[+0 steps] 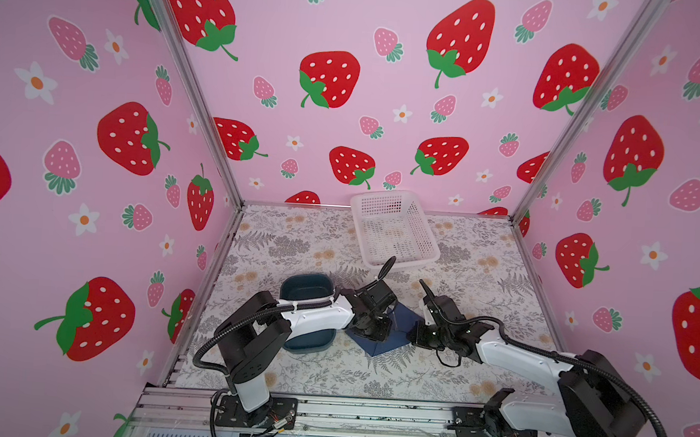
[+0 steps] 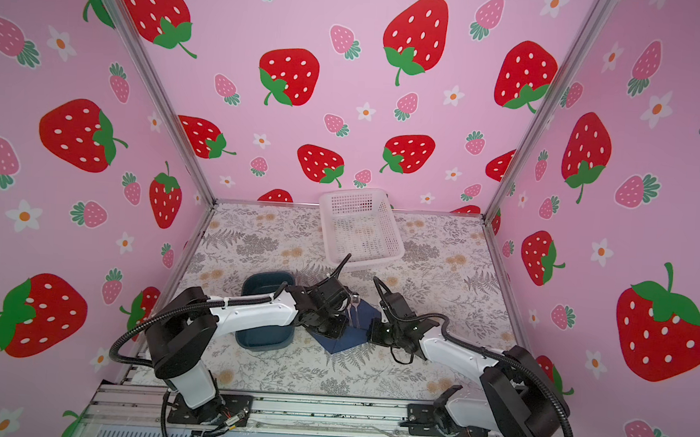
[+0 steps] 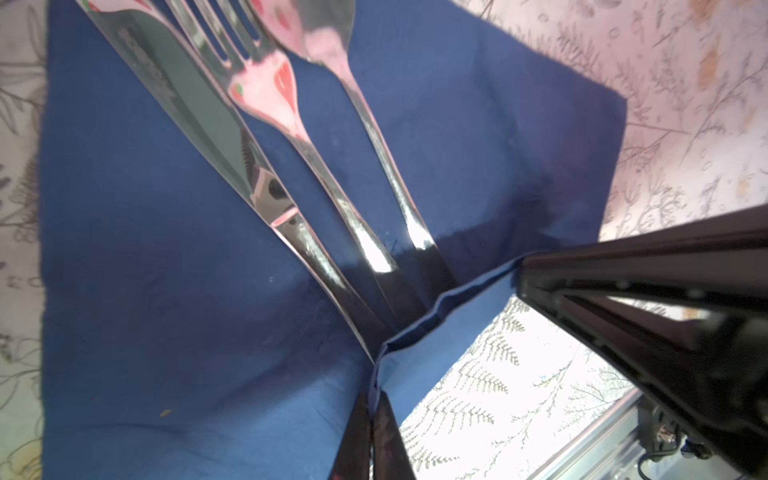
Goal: Place the utensils on the paper napkin and roll it up
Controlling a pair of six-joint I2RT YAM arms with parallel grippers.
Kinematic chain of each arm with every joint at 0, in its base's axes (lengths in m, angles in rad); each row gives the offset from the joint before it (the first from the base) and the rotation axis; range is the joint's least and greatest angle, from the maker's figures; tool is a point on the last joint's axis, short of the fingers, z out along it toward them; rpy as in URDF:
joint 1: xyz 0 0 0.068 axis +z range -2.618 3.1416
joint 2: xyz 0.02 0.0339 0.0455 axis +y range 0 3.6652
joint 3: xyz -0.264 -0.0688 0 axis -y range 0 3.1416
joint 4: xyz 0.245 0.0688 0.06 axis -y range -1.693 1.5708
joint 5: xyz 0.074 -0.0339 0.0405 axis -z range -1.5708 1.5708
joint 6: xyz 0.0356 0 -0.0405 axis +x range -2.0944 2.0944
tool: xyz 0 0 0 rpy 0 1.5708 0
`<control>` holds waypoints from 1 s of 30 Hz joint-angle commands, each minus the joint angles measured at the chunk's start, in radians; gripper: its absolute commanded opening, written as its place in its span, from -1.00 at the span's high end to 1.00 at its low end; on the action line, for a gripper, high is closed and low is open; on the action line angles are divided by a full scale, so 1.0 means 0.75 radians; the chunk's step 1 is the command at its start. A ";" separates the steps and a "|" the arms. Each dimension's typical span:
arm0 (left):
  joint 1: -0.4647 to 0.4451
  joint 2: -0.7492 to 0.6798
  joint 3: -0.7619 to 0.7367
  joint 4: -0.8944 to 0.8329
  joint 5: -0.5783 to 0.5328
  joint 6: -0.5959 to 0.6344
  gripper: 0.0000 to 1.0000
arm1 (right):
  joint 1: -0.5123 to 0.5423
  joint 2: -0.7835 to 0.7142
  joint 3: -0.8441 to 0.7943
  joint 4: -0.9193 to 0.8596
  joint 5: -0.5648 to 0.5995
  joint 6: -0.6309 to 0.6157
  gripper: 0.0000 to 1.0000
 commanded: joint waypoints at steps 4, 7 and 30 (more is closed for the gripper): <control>0.004 0.020 0.052 -0.038 -0.025 0.016 0.86 | -0.006 0.035 -0.003 -0.062 0.150 0.049 0.79; 0.005 0.025 0.051 -0.040 -0.027 0.018 0.86 | -0.007 0.051 -0.010 -0.082 0.169 0.060 0.78; 0.006 0.033 0.061 -0.046 -0.028 0.028 0.85 | -0.003 -0.035 -0.023 0.133 -0.170 -0.042 0.62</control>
